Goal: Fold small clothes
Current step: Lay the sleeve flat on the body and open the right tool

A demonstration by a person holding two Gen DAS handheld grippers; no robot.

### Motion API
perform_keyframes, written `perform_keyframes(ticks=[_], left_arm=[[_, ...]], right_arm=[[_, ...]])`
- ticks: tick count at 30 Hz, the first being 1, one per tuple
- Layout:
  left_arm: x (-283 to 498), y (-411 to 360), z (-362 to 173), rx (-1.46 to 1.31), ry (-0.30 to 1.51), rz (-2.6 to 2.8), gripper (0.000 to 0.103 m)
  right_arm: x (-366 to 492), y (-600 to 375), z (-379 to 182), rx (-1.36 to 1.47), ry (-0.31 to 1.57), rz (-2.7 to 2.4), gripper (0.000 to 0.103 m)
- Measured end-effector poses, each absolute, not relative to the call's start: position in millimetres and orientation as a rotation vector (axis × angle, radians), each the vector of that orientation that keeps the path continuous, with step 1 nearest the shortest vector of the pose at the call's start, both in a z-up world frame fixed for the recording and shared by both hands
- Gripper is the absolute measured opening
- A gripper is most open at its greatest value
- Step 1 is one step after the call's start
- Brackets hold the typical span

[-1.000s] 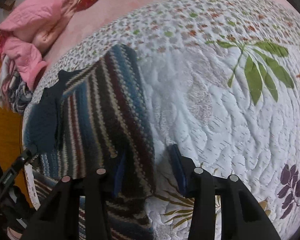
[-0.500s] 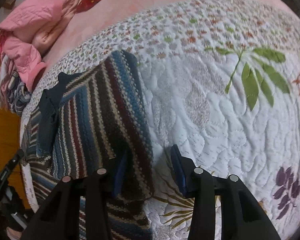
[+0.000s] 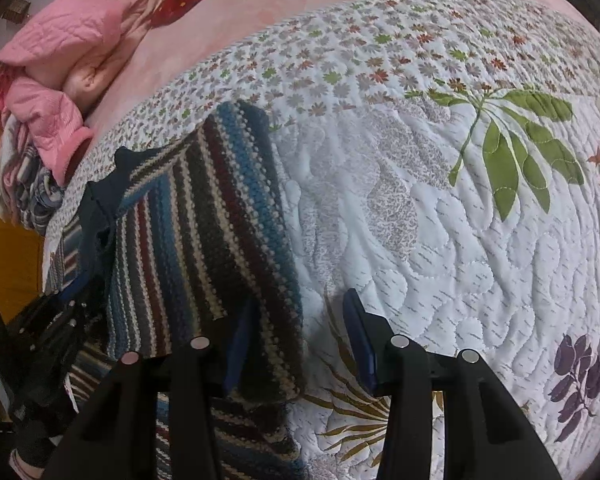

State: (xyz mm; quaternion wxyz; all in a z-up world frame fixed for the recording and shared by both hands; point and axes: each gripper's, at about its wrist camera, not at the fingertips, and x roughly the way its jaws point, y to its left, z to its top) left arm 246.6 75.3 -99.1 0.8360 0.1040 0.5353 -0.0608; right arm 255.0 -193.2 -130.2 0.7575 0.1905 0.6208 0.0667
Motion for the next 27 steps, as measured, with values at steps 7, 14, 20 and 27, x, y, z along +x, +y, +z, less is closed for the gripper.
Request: perform_keyframes(ticks=[7, 14, 20, 27], left_arm=[[218.0, 144.3, -56.9, 0.047, 1.007, -0.108, 0.008], [191.0, 244.2, -53.4, -0.121, 1.034, 0.041, 0.012], [192.6, 245.4, -50.0, -0.178, 1.035, -0.014, 0.013], [210.8, 201.1, -95.5, -0.139, 1.13, -0.091, 0.022]], right_arm=[[252.0, -192.8, -122.4, 0.396, 1.343, 0.135, 0.045], [250.3, -182.0, -82.8, 0.4, 1.227, 0.216, 0.047], [250.9, -137.4, -79.5, 0.342, 1.26, 0.359, 0.047], [247.1, -113.3, -111.1, 0.249, 1.349, 0.344, 0.046]])
